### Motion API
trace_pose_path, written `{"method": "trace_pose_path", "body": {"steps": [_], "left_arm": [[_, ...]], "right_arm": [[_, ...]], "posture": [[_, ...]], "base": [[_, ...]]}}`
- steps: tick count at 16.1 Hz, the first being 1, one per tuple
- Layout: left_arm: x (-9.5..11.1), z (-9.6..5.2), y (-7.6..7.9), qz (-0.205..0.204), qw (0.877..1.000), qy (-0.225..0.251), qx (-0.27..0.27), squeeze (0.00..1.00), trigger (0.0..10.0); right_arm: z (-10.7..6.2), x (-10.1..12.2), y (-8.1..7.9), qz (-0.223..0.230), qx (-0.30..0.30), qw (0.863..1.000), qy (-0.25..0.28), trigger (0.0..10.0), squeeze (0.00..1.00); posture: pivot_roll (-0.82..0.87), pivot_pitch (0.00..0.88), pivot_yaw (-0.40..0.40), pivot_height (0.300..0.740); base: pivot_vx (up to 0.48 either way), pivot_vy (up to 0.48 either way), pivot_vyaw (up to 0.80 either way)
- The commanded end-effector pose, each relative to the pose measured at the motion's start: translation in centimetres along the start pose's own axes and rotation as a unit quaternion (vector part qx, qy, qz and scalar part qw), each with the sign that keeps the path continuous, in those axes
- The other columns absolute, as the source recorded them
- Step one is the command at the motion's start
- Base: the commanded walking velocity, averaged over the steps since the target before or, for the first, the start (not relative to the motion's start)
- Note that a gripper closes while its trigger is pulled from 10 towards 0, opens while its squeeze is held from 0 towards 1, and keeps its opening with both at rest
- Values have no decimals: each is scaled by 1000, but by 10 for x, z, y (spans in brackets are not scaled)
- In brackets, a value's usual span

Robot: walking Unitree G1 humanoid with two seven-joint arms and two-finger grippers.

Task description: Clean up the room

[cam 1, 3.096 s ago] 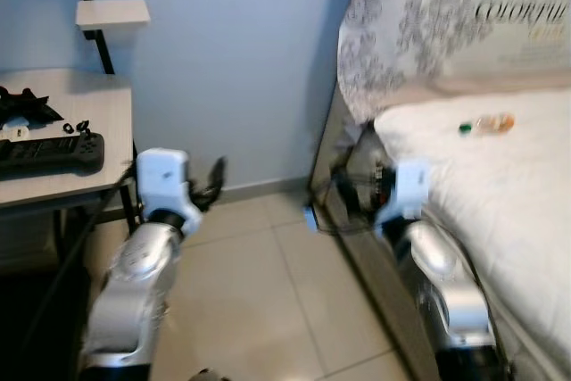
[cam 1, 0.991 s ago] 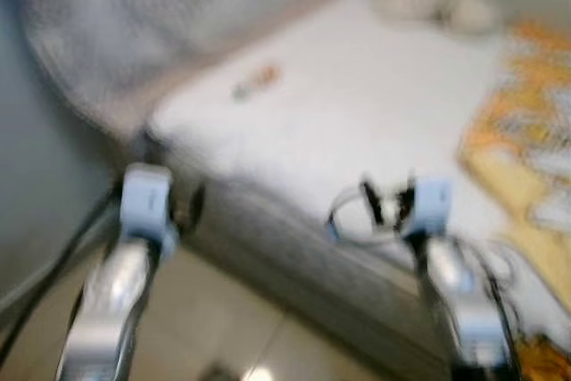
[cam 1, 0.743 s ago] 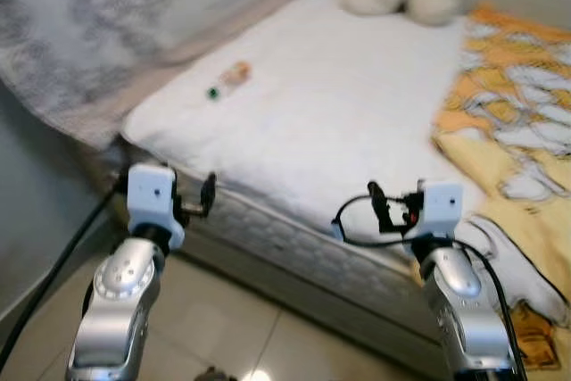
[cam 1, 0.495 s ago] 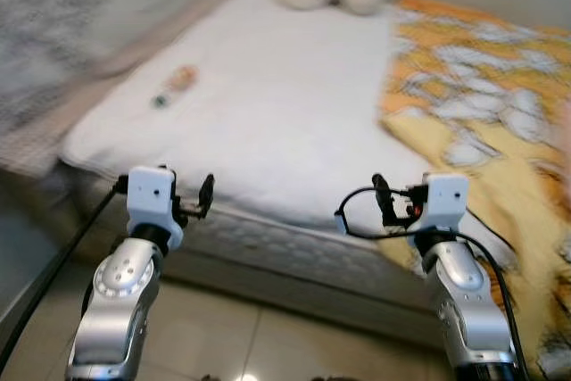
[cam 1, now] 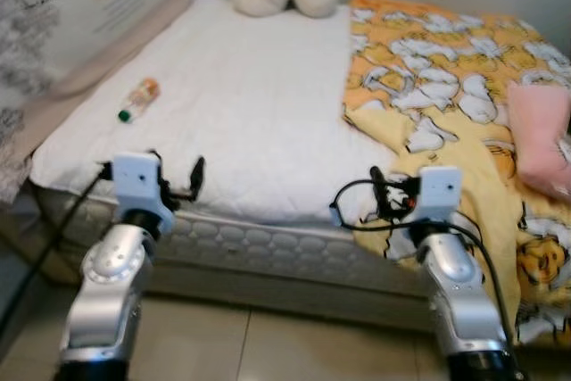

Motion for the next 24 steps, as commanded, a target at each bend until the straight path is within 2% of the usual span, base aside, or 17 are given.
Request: {"method": "trace_pose_path", "body": {"steps": [1, 7, 16, 20, 21, 22, 24], "left_arm": [[-1, 3, 3, 1, 1000, -2, -6, 0, 10000], [2, 6, 0, -1, 1000, 1, -5, 0, 10000], [7, 14, -6, 7, 1000, 3, -2, 0, 10000], [7, 15, -3, 8, 1000, 7, -14, 0, 10000], [7, 15, 9, 18, 999, 5, -38, 0, 10000], [5, 15, 12, 16, 999, 1, -45, 0, 10000], [-3, 17, 9, 28, 999, -15, -32, 0, 10000]], "right_arm": [[1, 2, 5, 1, -4, 1000, 4, 10000, 0], [4, 2, 3, 4, 2, 1000, 3, 10000, 0], [6, -1, 2, 8, 5, 1000, -3, 10000, 0], [5, -3, 0, 9, 8, 1000, -4, 10000, 0], [6, -4, -1, 8, 9, 1000, -5, 10000, 0], [6, -5, -1, 8, 11, 1000, -6, 10000, 0], [7, -5, -4, 8, 14, 1000, -6, 10000, 0]], "posture": [[-44, 0, -14, 740], [-43, 0, -16, 740], [-46, 0, -11, 740], [-47, 0, -7, 740], [-47, 0, -7, 740], [-47, 0, -7, 740], [-45, 0, -8, 740]], "base": [[311, 364, 0], [273, 395, 0], [0, 471, 0], [0, 480, 0], [0, 0, 0], [0, 0, 0], [472, 0, 0]]}}
Point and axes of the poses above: a point about 5 cm out from each wrist's last joint towards the gripper, its own z axis pointing out of the wrist towards the gripper, its own x axis along the axis of the wrist's last joint, y = z × x, the point moved 6 cm from there along z, pointing out of the wrist towards the gripper, and after that the axes turned 12 degrees about -z, right-handed, at the moved point
